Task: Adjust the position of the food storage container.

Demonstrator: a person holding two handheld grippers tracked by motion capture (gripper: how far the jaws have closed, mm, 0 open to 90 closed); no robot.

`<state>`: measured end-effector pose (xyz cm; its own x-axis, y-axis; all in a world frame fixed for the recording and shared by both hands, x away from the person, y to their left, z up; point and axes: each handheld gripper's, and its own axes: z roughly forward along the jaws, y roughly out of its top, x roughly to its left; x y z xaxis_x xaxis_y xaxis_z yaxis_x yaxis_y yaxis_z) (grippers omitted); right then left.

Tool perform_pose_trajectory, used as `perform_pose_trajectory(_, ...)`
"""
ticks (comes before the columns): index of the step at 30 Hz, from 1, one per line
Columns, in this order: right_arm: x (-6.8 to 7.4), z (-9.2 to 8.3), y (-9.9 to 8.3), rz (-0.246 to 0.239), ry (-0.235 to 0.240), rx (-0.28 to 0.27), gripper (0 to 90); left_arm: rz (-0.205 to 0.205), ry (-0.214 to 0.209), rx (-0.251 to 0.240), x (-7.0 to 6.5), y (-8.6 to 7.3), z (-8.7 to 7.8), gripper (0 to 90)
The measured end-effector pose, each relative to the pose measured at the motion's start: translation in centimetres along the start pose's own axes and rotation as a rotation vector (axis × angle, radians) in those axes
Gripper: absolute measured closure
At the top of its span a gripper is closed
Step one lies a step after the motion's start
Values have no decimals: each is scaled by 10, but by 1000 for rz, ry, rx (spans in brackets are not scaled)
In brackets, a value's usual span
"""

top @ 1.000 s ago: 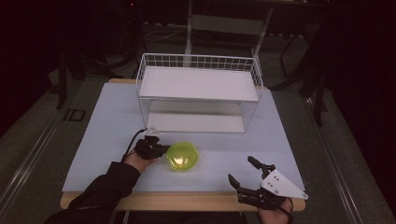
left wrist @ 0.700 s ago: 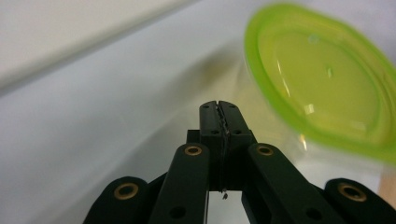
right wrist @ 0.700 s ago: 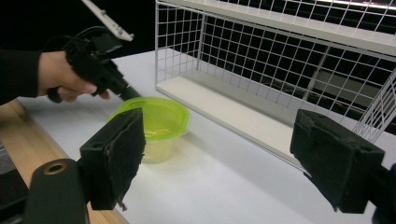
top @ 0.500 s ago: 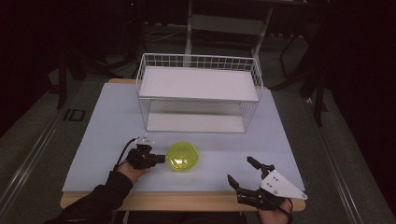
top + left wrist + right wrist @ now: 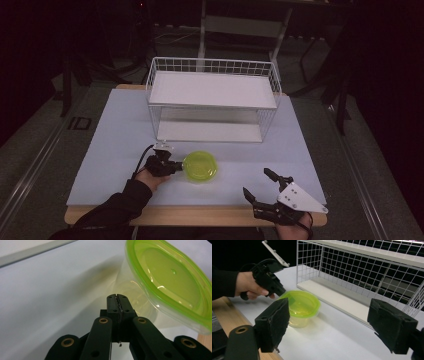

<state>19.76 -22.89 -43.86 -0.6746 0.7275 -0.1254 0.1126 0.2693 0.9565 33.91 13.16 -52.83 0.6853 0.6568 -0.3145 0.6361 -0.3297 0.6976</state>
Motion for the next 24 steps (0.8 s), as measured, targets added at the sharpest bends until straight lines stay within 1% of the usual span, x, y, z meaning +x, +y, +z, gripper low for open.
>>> perform_pose_trajectory(2, 0, 0, 0, -1, 0, -1, 177, 0, 0, 0, 0, 0, 0, 900)
perform_pose_trajectory(3, 0, 0, 0, 0, 0, -1, 177, 14, 4, 7, -1, 5, 6, 900)
perform_pose_trajectory(7, -1, 1, -1, 4, 1, 1, 176, 15, 1, 9, -3, 9, 12, 900)
perform_pose_trajectory(8, -1, 1, -1, 4, 1, 2, 177, 29, 5, 12, -6, 12, 16, 900)
perform_pose_trajectory(12, -1, 0, -1, 4, 2, 1, 177, 42, -8, 25, -13, 17, 24, 900)
perform_pose_trajectory(13, -1, 0, -1, 6, 3, 1, 177, 53, -9, 31, -14, 18, 26, 900)
perform_pose_trajectory(15, -1, 1, -1, 4, 3, 5, 177, 61, -5, 36, -16, 19, 28, 900)
perform_pose_trajectory(18, -2, 1, -2, 6, 4, 9, 176, 60, 8, 40, -15, 19, 27, 900)
perform_pose_trajectory(20, -2, 1, -2, 7, 4, 8, 176, 61, 20, 40, -12, 19, 24, 899)
perform_pose_trajectory(24, -2, 1, -2, 7, 5, 9, 177, 61, 65, 36, -5, 16, 13, 886)
